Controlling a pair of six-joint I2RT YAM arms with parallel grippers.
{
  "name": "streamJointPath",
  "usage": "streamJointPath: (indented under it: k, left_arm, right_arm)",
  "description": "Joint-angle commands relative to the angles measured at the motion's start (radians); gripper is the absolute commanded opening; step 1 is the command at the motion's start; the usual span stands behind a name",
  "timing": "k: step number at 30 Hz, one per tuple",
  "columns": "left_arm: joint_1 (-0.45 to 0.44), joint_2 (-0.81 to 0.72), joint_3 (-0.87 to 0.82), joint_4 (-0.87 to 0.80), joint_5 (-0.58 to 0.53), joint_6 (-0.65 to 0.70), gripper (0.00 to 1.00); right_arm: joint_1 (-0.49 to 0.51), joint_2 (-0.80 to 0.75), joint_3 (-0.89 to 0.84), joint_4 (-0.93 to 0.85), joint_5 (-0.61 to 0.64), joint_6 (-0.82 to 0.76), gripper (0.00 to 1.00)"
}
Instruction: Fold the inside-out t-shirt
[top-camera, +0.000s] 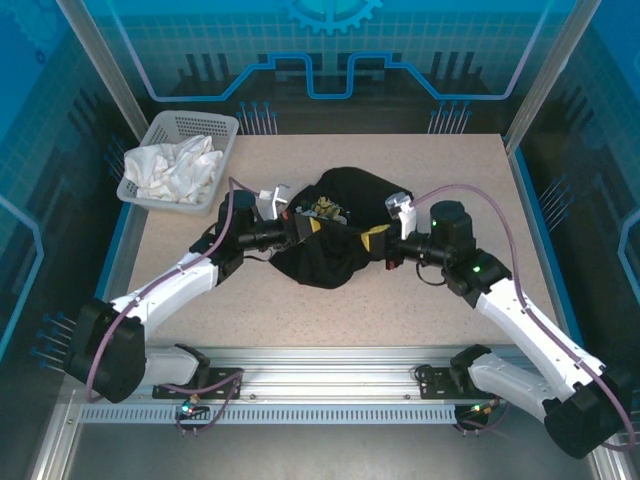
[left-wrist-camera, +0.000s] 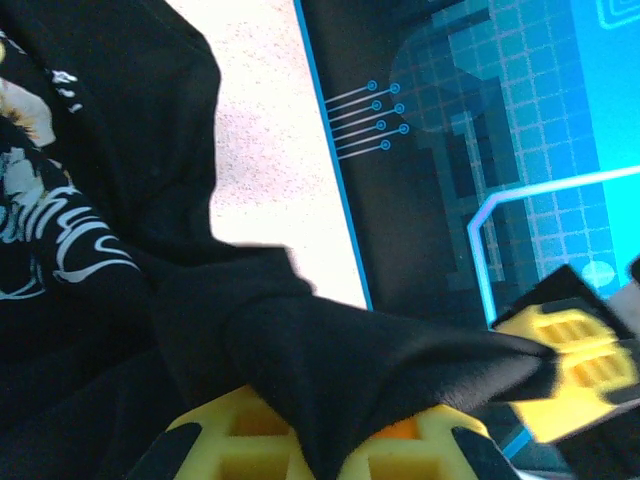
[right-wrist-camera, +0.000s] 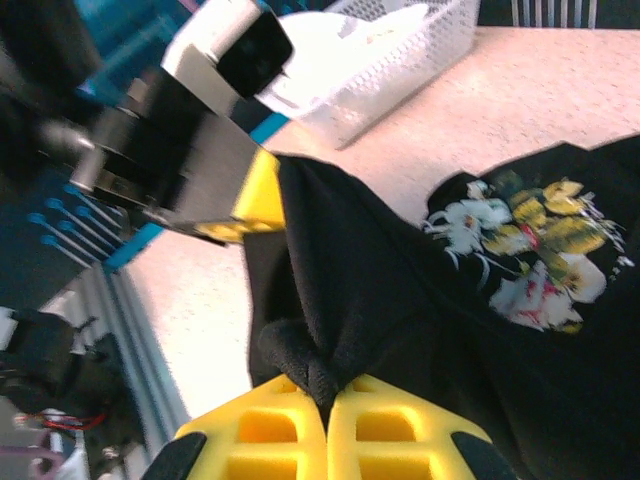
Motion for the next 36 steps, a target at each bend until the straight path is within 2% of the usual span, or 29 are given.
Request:
streamJointPath:
  k: [1, 4, 7, 8, 10, 12, 14, 18, 20, 22, 25, 29, 31, 33, 36]
  left_arm:
    - [0.022, 0.012, -0.007, -0.032, -0.049, 0.047, 0.03]
    - [0.022, 0.051, 0.005, -0.052, -0.036, 0.102, 0.08]
    - [0.022, 0.066, -0.023, 0.041, 0.018, 0.087, 0.15]
    - [0.022, 0.065, -0.027, 0.046, 0.021, 0.086, 0.19]
    - [0.021, 0.053, -0.024, -0.021, -0.015, 0.122, 0.35]
    - [0.015, 0.026, -0.010, -0.151, -0.116, 0.192, 0.47]
    - [-0.005, -0.018, 0.008, -0.292, -0.273, 0.274, 0.53]
    - [-0.118, -0.117, 0.049, -0.533, -0.668, 0.418, 0.64]
    - [-0.164, -0.150, 0.058, -0.585, -0.746, 0.445, 0.66]
    - [-0.202, -0.175, 0.058, -0.590, -0.722, 0.446, 0.68]
    - [-0.237, -0.169, 0.058, -0.556, -0.627, 0.436, 0.75]
    - [-0.240, -0.086, 0.082, -0.547, -0.622, 0.444, 0.77]
    - [-0.240, -0.034, 0.093, -0.522, -0.586, 0.457, 0.77]
    - [-0.240, 0.026, 0.105, -0.468, -0.490, 0.465, 0.69]
    - [-0.240, 0.063, 0.099, -0.322, -0.312, 0.490, 0.44]
  right_arm:
    - [-0.047, 0.033, 0.102, -0.013, -0.221, 0.051, 0.00]
    - [-0.049, 0.099, 0.102, 0.059, -0.286, 0.122, 0.00]
    - [-0.049, 0.143, 0.099, 0.077, -0.303, 0.132, 0.00]
    - [-0.049, 0.148, 0.096, 0.078, -0.299, 0.130, 0.00]
    - [-0.052, 0.151, 0.094, 0.087, -0.292, 0.128, 0.00]
    - [-0.052, 0.158, 0.100, 0.085, -0.290, 0.128, 0.00]
    - [-0.053, 0.168, 0.103, 0.079, -0.290, 0.122, 0.00]
    - [-0.055, 0.180, 0.100, 0.072, -0.276, 0.119, 0.00]
    - [-0.055, 0.185, 0.096, 0.078, -0.270, 0.121, 0.00]
    - [-0.054, 0.193, 0.096, 0.082, -0.268, 0.125, 0.00]
    - [-0.055, 0.199, 0.090, 0.091, -0.267, 0.129, 0.00]
    - [-0.055, 0.190, 0.087, 0.093, -0.267, 0.127, 0.00]
    - [-0.057, 0.183, 0.092, 0.074, -0.265, 0.115, 0.00]
    - [-0.062, 0.172, 0.094, 0.053, -0.259, 0.099, 0.00]
    - [-0.079, 0.150, 0.087, -0.010, -0.224, 0.040, 0.00]
